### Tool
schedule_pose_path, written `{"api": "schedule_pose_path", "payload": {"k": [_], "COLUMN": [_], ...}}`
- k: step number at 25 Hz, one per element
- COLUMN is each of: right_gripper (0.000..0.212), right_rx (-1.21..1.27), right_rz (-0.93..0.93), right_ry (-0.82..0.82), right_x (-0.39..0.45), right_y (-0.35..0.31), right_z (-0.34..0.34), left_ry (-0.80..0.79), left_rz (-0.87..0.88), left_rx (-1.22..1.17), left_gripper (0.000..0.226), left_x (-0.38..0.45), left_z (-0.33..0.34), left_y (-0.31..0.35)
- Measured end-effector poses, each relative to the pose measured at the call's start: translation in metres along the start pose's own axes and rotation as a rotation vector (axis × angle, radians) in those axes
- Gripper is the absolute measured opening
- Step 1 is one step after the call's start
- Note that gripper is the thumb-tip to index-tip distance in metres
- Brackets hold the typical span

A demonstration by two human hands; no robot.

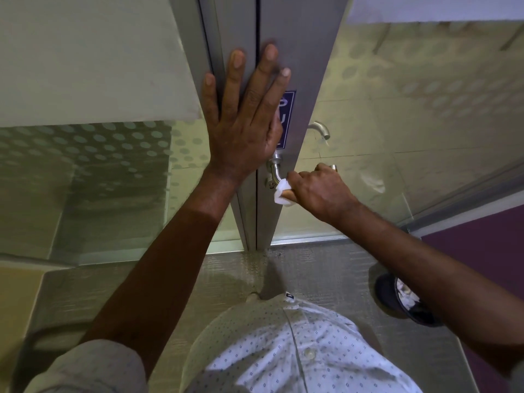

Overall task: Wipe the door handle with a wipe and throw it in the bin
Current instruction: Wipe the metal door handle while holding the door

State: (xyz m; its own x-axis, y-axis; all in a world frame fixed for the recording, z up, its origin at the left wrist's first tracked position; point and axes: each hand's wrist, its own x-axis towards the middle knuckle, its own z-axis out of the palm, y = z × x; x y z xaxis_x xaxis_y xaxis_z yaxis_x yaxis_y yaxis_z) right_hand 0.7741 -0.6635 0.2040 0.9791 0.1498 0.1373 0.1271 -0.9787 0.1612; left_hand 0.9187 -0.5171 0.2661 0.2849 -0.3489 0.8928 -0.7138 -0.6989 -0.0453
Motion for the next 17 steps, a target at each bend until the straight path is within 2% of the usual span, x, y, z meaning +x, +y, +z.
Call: {"api": "schedule_pose_path", "payload": {"k": [5, 14, 17], "right_gripper": [0.021, 0.051, 0.042], "right_rx": [-0.026, -0.033, -0.012], "right_rz": [-0.004, 0.197, 0.204], "right_ry": [0.057, -0.047, -0.029], "right_x": [-0.017, -0.024, -0.023], "right_y": [-0.003, -0.04, -0.038], "right_z": [0.003, -0.007, -0.005], "left_ry": [0.029, 0.048, 0.054], "left_rz": [0.007, 0.012, 0.029], "left_rx": [0.033, 0.067, 0.063], "left_gripper": [0.056, 0.059, 0.058], "left_x": [-0.004, -0.009, -0.009], "left_z": [0.006, 0.012, 0.012], "left_y": [-0.001, -0.002, -0.002]}}
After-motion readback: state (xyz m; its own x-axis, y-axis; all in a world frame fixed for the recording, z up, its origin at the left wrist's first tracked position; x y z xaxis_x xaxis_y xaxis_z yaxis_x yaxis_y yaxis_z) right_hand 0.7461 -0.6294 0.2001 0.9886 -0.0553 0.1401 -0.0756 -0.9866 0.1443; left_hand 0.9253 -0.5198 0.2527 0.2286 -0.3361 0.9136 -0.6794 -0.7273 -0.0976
